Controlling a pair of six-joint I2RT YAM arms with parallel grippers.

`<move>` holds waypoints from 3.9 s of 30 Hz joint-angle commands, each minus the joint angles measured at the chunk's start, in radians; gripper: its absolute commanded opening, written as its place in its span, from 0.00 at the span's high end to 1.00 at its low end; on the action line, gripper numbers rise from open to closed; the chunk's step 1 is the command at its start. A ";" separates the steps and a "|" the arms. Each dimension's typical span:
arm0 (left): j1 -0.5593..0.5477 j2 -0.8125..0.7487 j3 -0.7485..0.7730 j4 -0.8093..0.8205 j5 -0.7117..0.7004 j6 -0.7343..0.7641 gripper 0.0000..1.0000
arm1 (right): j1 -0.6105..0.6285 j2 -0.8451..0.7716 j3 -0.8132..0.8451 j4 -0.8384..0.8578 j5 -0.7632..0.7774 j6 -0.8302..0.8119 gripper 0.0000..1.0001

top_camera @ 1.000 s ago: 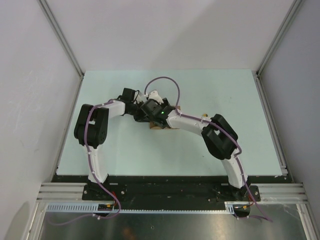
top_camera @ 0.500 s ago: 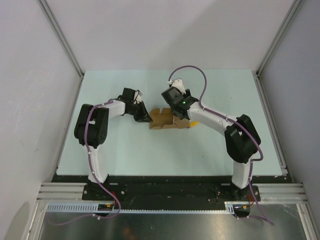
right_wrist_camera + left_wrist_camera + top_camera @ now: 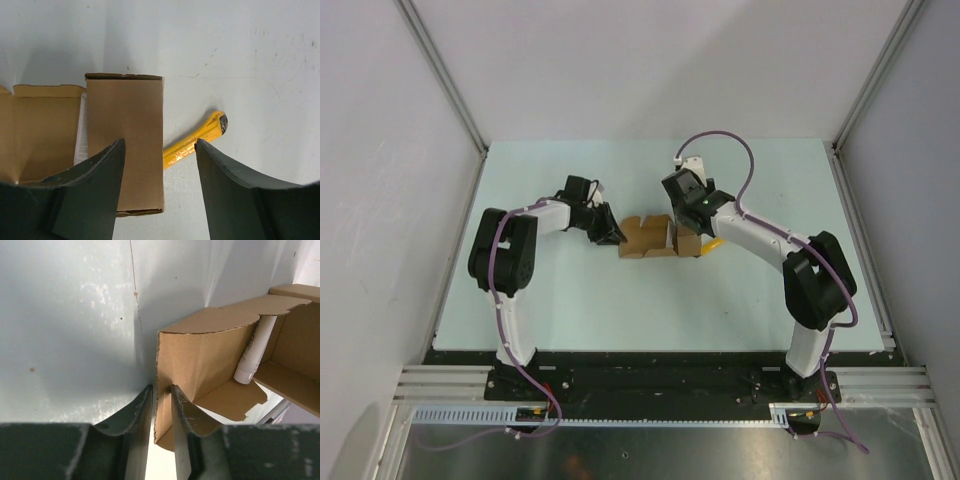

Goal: Unpack the express box

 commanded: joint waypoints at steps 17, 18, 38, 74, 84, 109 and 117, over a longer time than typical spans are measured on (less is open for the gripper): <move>-0.012 0.051 0.058 -0.071 0.019 0.059 0.62 | 0.050 -0.059 0.073 0.087 -0.169 -0.079 0.30; -0.012 0.054 0.064 -0.063 0.025 0.059 0.70 | 0.051 -0.063 0.072 0.092 -0.176 -0.082 0.31; 0.031 -0.311 -0.017 -0.062 0.169 0.086 1.00 | 0.023 -0.053 0.070 0.148 -0.399 -0.053 0.34; 0.178 -0.456 0.062 -0.187 0.408 0.034 1.00 | -0.017 0.156 0.084 0.116 -0.509 0.040 0.55; 0.240 -0.439 -0.069 -0.223 0.327 0.116 1.00 | 0.009 0.156 0.190 0.072 -0.450 0.046 0.52; 0.241 -0.434 -0.066 -0.249 0.342 0.142 1.00 | 0.049 0.309 0.336 -0.183 -0.488 0.127 0.52; 0.241 -0.437 -0.066 -0.250 0.347 0.134 1.00 | 0.055 0.392 0.386 -0.204 -0.417 0.109 0.52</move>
